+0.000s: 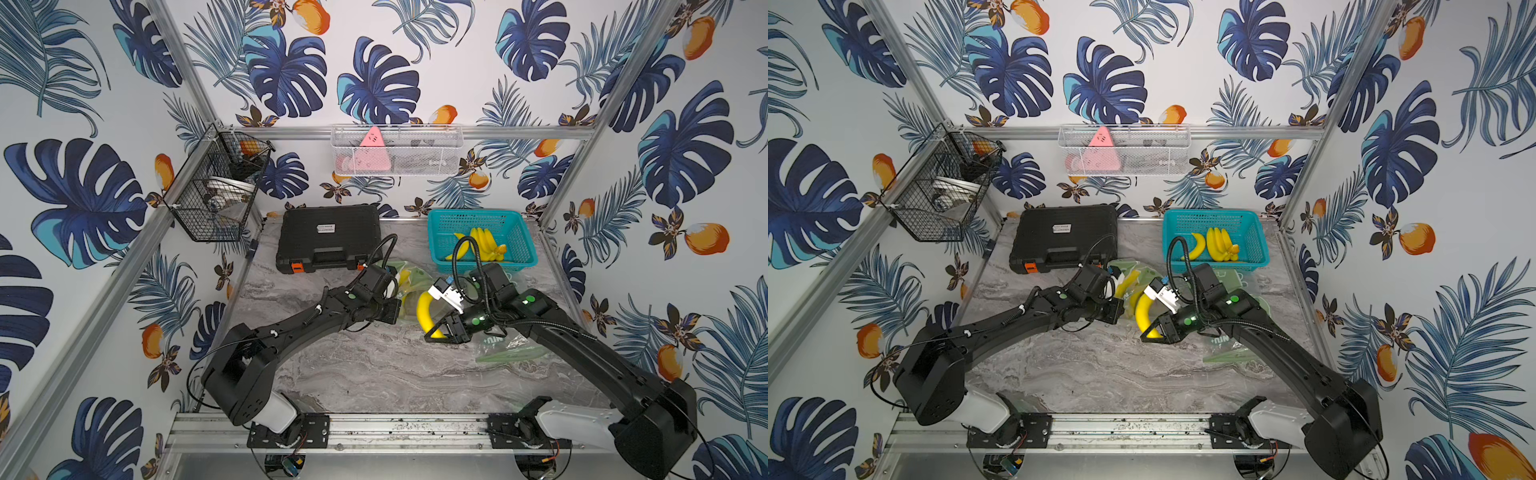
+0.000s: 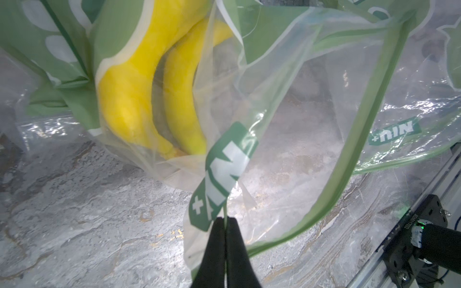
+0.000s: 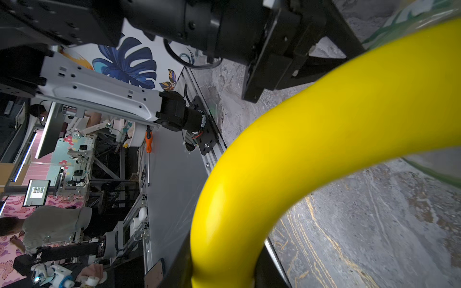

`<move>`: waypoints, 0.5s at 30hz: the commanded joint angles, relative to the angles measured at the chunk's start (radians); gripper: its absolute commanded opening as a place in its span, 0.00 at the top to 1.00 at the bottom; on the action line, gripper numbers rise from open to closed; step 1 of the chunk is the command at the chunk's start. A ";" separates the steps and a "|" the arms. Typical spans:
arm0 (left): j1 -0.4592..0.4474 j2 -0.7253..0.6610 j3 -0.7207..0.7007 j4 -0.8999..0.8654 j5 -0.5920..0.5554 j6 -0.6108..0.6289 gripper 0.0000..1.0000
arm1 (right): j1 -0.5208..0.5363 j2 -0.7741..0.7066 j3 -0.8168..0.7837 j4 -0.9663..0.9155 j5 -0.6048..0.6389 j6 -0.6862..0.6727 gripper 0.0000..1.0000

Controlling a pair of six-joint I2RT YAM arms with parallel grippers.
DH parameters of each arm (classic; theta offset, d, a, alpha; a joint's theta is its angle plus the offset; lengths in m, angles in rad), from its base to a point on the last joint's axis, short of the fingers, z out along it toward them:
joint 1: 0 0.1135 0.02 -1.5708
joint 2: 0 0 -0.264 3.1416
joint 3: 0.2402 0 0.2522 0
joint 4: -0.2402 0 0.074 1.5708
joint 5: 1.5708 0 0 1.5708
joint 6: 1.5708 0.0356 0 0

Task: Open the zip-top bag and take out the banana
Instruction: Place the banana in the basket.

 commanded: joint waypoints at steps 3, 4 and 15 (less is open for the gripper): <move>0.007 -0.005 0.010 0.002 0.030 0.019 1.00 | -0.188 -0.120 0.019 0.063 0.086 0.067 0.75; 0.008 -0.006 0.007 0.006 0.035 0.017 1.00 | -0.232 -0.103 0.019 0.111 0.106 0.082 0.75; 0.007 -0.035 -0.001 0.040 0.063 -0.007 1.00 | -0.445 0.642 0.452 0.382 0.325 0.004 0.80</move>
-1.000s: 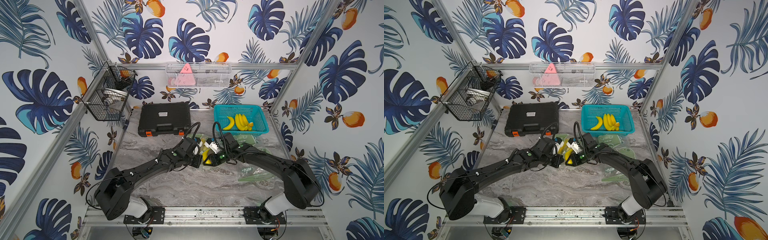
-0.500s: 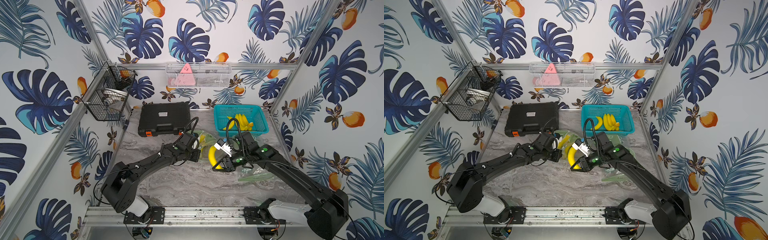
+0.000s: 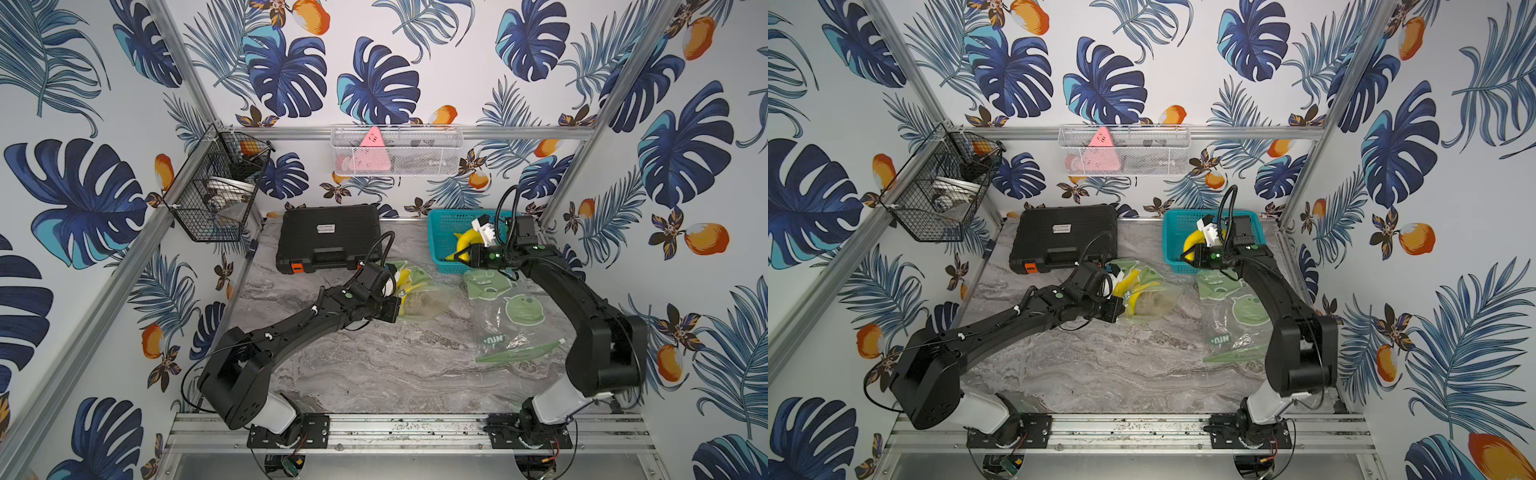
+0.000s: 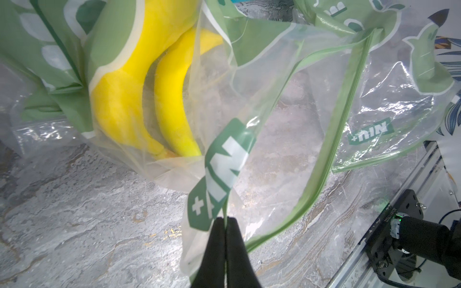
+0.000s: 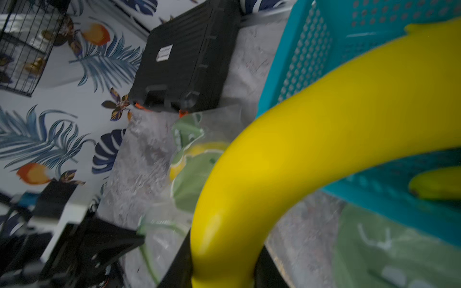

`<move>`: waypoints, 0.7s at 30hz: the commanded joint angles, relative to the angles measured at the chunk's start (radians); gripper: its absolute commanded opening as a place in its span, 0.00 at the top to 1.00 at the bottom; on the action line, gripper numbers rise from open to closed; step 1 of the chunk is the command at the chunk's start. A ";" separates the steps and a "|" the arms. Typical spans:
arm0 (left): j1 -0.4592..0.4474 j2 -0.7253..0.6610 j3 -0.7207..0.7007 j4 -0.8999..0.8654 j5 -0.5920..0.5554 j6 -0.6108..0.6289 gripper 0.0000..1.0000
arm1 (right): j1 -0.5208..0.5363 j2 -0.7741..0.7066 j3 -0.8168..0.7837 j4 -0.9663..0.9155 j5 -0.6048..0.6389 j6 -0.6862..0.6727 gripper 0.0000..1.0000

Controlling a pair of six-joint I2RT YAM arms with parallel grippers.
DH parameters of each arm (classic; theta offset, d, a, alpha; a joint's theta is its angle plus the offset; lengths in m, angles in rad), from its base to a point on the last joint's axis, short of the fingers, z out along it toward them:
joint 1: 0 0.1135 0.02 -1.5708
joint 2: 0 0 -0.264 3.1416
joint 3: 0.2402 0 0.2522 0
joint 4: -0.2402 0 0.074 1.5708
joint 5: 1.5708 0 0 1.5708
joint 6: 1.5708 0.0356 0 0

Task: Open the zip-top bag and take out the banana
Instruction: Place the banana in the basket.

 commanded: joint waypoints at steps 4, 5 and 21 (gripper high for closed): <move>0.001 -0.005 -0.015 0.051 0.028 -0.024 1.00 | -0.017 0.243 0.172 0.069 0.101 -0.026 0.67; 0.002 -0.005 -0.015 0.052 0.027 -0.024 1.00 | -0.019 0.288 0.215 0.021 0.076 -0.034 0.50; 0.002 0.007 -0.016 0.034 0.018 -0.030 1.00 | 0.280 -0.544 -0.415 0.023 0.287 0.064 0.31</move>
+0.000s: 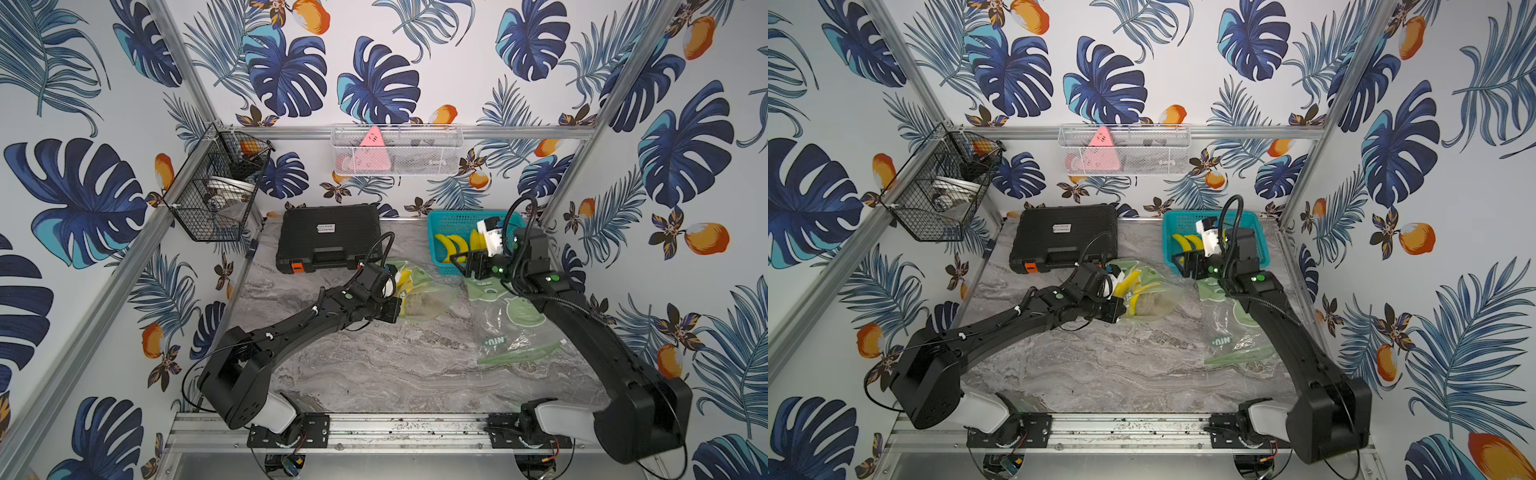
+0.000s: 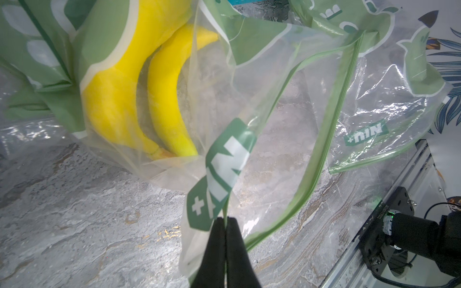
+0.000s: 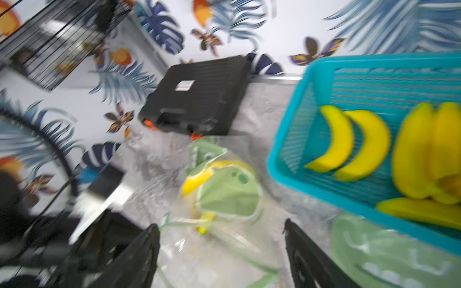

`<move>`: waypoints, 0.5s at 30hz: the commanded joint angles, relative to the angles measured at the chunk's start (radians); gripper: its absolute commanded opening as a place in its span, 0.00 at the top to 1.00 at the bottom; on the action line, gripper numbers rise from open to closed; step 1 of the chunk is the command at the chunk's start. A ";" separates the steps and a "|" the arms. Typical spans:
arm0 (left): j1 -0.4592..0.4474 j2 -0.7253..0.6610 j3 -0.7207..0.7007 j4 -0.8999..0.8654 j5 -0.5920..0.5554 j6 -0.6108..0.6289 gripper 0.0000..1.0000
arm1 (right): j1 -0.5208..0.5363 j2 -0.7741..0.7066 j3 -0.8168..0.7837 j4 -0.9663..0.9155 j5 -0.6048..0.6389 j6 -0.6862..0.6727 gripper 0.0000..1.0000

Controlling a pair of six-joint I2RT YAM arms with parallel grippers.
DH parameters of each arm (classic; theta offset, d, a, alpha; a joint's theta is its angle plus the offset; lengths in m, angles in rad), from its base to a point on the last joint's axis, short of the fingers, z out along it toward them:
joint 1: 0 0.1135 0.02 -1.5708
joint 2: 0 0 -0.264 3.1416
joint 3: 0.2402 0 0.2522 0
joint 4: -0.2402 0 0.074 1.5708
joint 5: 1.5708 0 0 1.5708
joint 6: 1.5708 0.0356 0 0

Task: Open the zip-top bag and take out the banana
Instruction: Place the banana in the basket, then pick up the banana from the zipper food storage bag.

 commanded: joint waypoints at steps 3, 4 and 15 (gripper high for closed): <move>0.000 0.000 -0.002 0.030 -0.008 -0.029 1.00 | 0.225 -0.129 -0.211 -0.023 0.145 0.155 0.38; 0.002 0.001 0.002 0.032 -0.007 -0.030 1.00 | 0.262 -0.134 -0.241 0.006 0.168 0.181 0.39; 0.002 -0.007 0.013 0.020 0.001 -0.028 1.00 | 0.404 0.171 -0.211 0.224 0.303 0.317 0.33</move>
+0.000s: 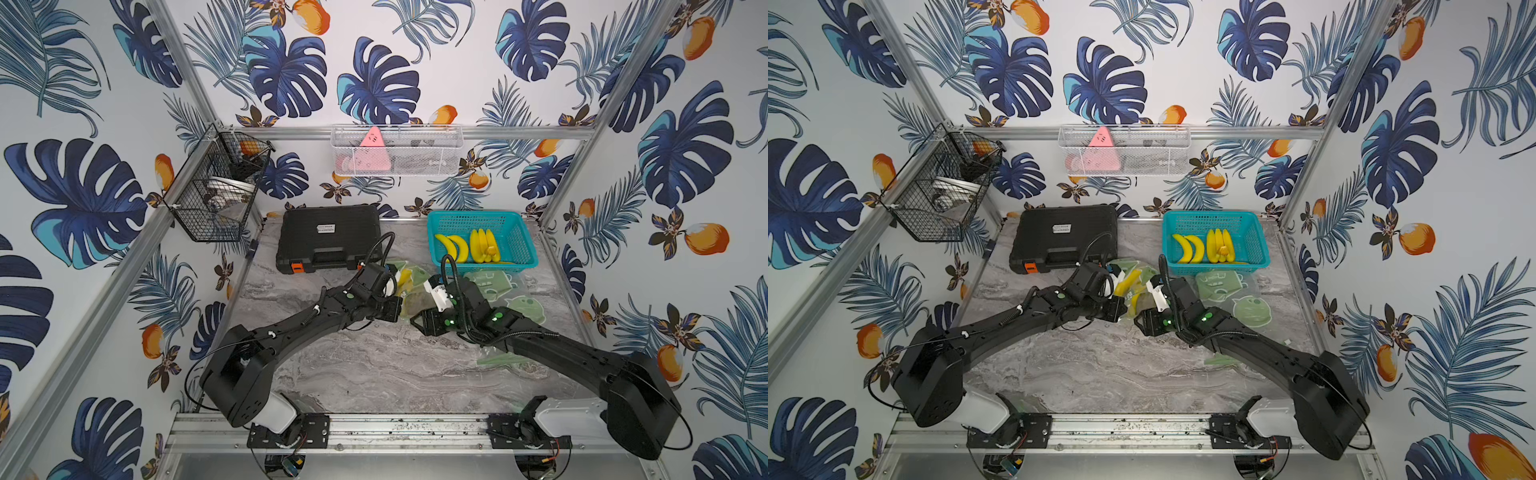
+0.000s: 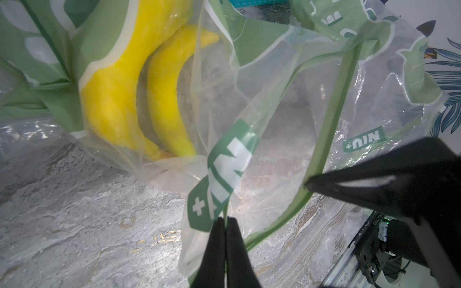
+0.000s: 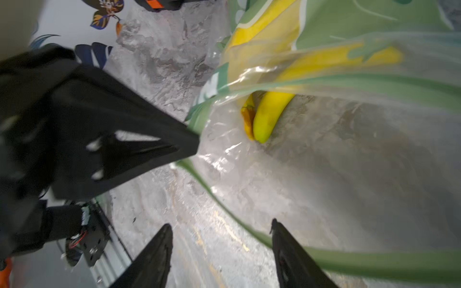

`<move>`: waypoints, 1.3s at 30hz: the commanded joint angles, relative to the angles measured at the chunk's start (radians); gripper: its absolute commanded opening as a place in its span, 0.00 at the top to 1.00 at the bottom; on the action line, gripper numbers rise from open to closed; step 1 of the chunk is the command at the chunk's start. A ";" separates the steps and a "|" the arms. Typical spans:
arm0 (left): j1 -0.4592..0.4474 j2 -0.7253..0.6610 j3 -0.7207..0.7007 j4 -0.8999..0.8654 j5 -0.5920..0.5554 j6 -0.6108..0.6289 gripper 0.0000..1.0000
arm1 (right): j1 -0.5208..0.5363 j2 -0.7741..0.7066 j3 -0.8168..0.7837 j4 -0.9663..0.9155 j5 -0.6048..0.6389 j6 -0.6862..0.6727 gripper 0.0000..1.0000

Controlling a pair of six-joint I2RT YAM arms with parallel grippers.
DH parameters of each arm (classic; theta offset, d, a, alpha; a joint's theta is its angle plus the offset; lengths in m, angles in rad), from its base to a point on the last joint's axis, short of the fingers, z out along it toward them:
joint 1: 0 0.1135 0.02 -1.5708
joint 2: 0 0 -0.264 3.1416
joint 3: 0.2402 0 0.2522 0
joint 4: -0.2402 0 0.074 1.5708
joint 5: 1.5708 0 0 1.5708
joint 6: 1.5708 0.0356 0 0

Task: Open the zip-top bag and take out the banana
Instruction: Pick up the banana from the zipper food storage bag.

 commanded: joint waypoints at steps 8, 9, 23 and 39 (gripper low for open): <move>0.001 -0.031 -0.027 0.023 0.013 -0.012 1.00 | -0.007 0.149 0.049 0.166 0.098 0.076 0.28; 0.002 -0.034 -0.033 0.028 0.015 -0.017 1.00 | -0.013 0.167 0.053 0.172 0.093 0.075 0.28; 0.001 -0.033 -0.064 0.098 0.052 -0.082 1.00 | -0.016 0.450 0.156 0.290 0.107 0.121 0.29; -0.001 -0.041 -0.087 0.129 0.059 -0.102 1.00 | 0.030 0.659 0.366 0.044 0.174 0.102 0.41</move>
